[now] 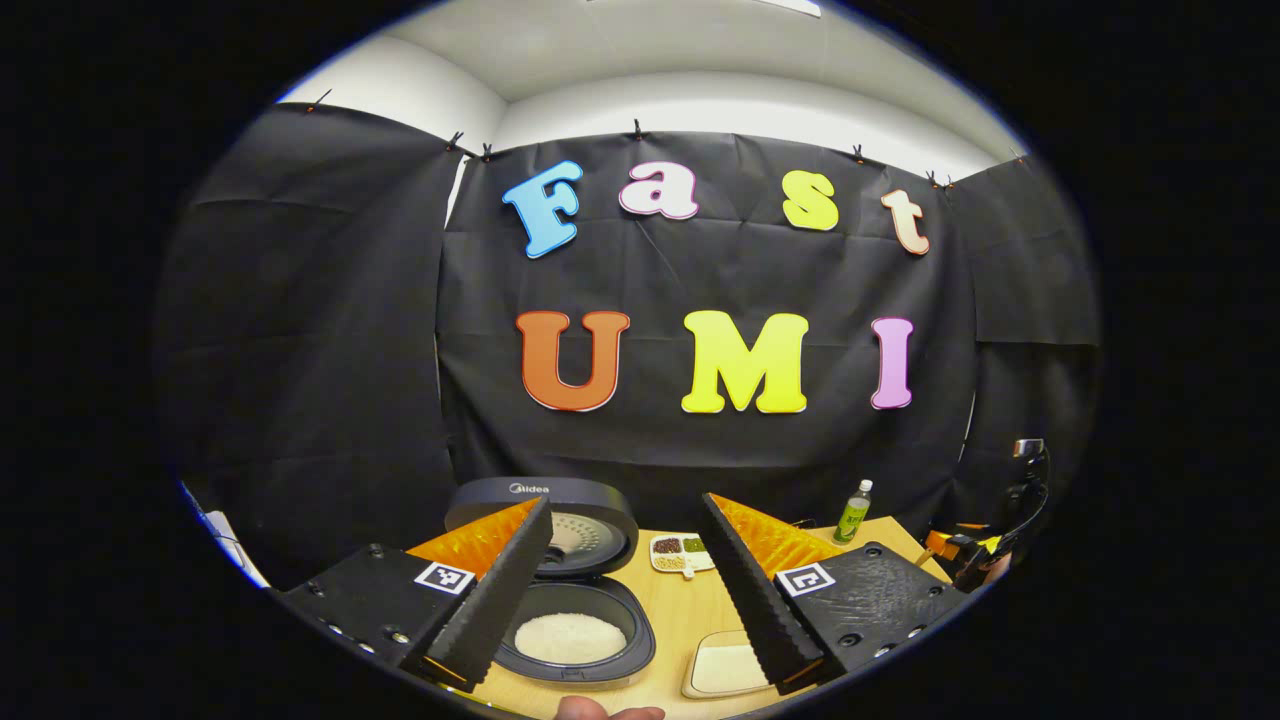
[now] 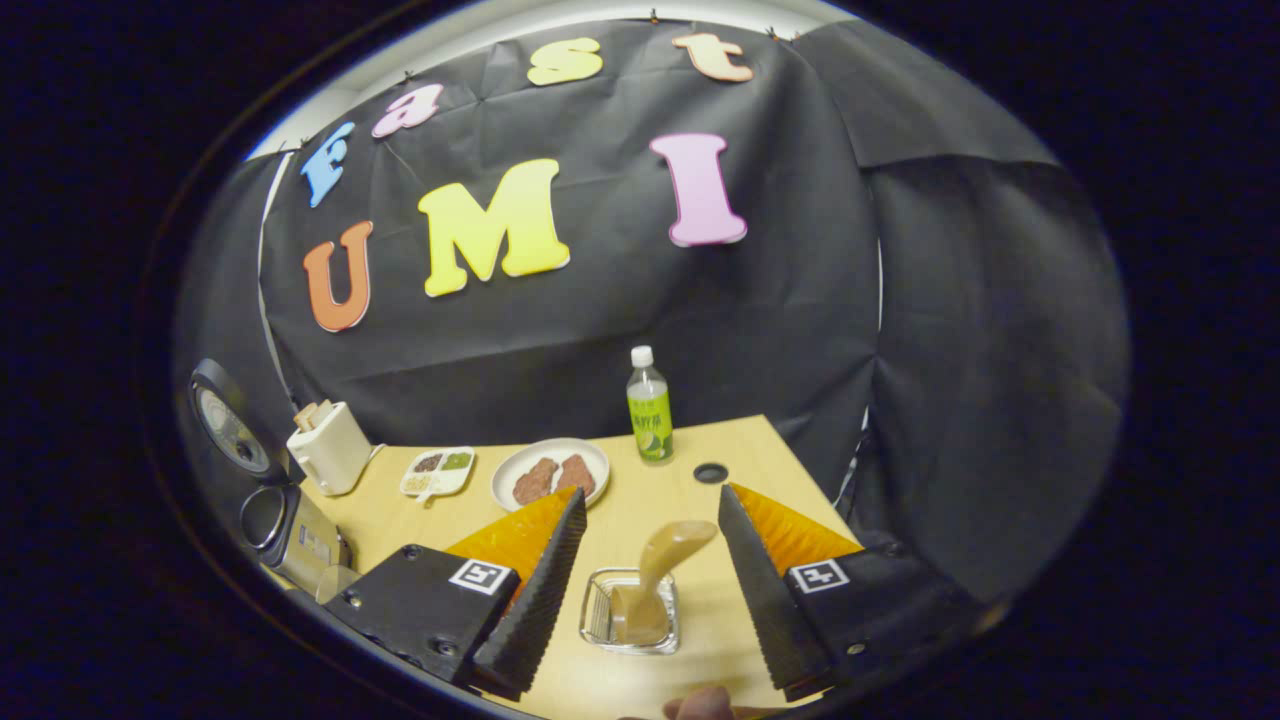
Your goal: Close the left gripper, press the button to open the rice cooker; take a wooden spoon from the chopstick holder with the right hand, scoop a spoonful of rice and pour it into the rice cooker, then put the wooden spoon back into the chopstick holder.
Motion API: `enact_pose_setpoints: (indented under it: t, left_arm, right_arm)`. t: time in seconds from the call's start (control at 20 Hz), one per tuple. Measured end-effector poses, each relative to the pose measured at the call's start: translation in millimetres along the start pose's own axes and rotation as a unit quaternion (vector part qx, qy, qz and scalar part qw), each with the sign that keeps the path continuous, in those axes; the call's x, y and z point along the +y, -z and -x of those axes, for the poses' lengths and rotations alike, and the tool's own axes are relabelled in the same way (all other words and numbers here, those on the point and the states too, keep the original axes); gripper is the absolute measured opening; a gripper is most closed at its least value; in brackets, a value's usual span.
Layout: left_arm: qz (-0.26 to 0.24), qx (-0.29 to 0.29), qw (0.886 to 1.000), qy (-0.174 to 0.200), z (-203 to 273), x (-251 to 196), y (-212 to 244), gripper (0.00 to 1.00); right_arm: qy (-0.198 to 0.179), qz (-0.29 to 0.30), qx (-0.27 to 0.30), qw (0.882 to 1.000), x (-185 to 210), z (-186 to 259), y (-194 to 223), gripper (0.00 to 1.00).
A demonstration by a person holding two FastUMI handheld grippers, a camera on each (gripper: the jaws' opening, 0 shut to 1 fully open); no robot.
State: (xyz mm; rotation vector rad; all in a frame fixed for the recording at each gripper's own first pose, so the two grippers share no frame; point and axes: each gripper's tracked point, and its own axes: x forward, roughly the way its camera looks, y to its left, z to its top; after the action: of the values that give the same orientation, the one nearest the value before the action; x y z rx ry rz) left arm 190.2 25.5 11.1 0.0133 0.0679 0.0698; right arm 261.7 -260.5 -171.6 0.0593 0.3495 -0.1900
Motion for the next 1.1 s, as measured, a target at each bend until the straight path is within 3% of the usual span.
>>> enact_pose_setpoints:
  t: [0.05,0.15,0.3,0.55,0.6,0.75,0.8,0.95,1.0,1.1]
  left_arm:
    - [0.003,-0.009,1.000,-0.006,-2,6,-7,0.94]
    - [0.009,-0.021,1.000,-0.020,-7,18,-19,0.94]
    - [0.015,-0.018,0.999,-0.046,-20,39,-23,0.94]
    - [0.032,0.004,0.998,-0.048,-65,61,-23,0.94]
    - [0.035,0.016,0.998,-0.051,-77,67,-18,0.95]
    - [0.050,0.066,0.995,-0.053,-104,70,4,0.95]
    - [0.045,0.076,0.995,-0.055,-114,72,10,0.95]
    - [0.035,0.098,0.993,-0.050,-135,73,25,0.94]
    - [0.031,0.111,0.992,-0.057,-143,80,32,0.95]
    - [0.026,0.133,0.988,-0.071,-153,91,45,0.95]
  right_arm:
    - [0.002,0.003,-0.006,1.000,1,7,-6,0.92]
    - [0.001,0.000,-0.024,1.000,5,25,-25,1.00]
    - [-0.007,0.008,-0.049,0.999,12,50,-49,1.00]
    - [-0.021,0.031,-0.083,0.996,23,86,-73,1.00]
    - [-0.021,0.033,-0.085,0.996,23,93,-75,0.94]
    - [-0.015,0.033,-0.081,0.996,17,105,-69,0.94]
    - [-0.009,0.031,-0.076,0.997,13,107,-65,1.00]
    - [0.006,0.029,-0.067,0.997,3,118,-57,0.94]
    - [0.013,0.030,-0.067,0.997,-2,122,-54,1.00]
    - [0.023,0.029,-0.064,0.997,-7,129,-50,1.00]
